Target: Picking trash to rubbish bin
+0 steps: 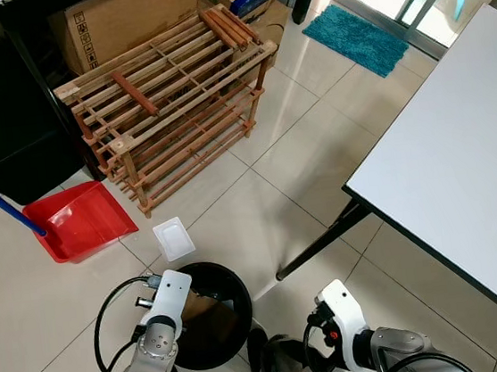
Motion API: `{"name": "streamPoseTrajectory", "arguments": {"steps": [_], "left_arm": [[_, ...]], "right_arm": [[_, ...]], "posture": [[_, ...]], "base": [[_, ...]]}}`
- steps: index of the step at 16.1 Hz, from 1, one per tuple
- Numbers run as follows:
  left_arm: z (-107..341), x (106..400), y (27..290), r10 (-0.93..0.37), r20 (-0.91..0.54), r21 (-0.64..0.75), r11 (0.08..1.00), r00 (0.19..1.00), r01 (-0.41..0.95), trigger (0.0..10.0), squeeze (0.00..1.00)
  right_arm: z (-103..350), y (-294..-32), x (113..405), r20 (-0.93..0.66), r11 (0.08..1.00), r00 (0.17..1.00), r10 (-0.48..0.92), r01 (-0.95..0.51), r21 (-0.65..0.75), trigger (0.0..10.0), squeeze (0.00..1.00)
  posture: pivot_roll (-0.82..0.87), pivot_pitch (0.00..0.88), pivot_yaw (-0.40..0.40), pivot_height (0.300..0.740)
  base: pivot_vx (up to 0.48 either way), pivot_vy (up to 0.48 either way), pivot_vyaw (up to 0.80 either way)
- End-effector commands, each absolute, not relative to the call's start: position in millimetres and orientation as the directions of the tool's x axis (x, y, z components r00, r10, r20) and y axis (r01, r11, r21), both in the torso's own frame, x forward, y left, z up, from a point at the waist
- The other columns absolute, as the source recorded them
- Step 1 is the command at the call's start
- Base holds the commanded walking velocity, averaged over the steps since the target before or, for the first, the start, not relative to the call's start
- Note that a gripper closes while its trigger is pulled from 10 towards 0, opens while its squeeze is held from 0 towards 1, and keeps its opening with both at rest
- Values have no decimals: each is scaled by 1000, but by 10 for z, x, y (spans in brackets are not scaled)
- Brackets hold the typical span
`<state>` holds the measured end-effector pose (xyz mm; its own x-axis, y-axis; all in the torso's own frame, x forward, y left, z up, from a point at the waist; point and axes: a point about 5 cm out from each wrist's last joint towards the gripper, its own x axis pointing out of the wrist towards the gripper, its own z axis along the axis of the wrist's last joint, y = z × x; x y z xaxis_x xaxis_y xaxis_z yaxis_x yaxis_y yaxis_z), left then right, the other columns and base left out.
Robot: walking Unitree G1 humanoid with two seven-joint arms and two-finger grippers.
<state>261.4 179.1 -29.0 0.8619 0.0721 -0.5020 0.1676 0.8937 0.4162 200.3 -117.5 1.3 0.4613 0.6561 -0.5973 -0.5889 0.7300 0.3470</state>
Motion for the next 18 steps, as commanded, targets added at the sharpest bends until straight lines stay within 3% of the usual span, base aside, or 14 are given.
{"name": "streamPoseTrajectory", "arguments": {"steps": [1, 3, 7, 13, 18], "left_arm": [[-386, 2510, 1730, 50, -548, 399, 893, 835, 209, 10000, 0], [-411, 2478, 1746, 47, -563, 385, 898, 825, 211, 10000, 0], [-535, 2259, 1928, 104, -606, 363, 918, 789, 159, 10000, 0], [-610, 2070, 2154, 194, -638, 311, 950, 745, 20, 10000, 0], [-605, 2112, 2121, 185, -654, 281, 960, 734, 9, 10000, 0]], "right_arm": [[-44, -1231, 1944, -620, 747, 458, 638, -563, 353, 10000, 0], [-72, -1215, 1989, -622, 759, 475, 623, -557, 336, 10000, 0], [-330, -1377, 2169, -703, 897, 588, 400, -407, 171, 10000, 0], [-682, -1624, 2051, -816, 967, 552, 172, -251, 34, 10000, 0], [-776, -1688, 1975, -823, 994, 563, 74, -108, 16, 10000, 0]], "posture": [[-212, 301, -194, 740], [-193, 288, -183, 740], [-122, 231, -148, 740], [-21, 122, -111, 740], [-24, 61, -95, 740]], "base": [[0, 0, 0], [0, 0, 0], [0, 0, 0], [0, 0, 0], [0, 0, 0]]}}
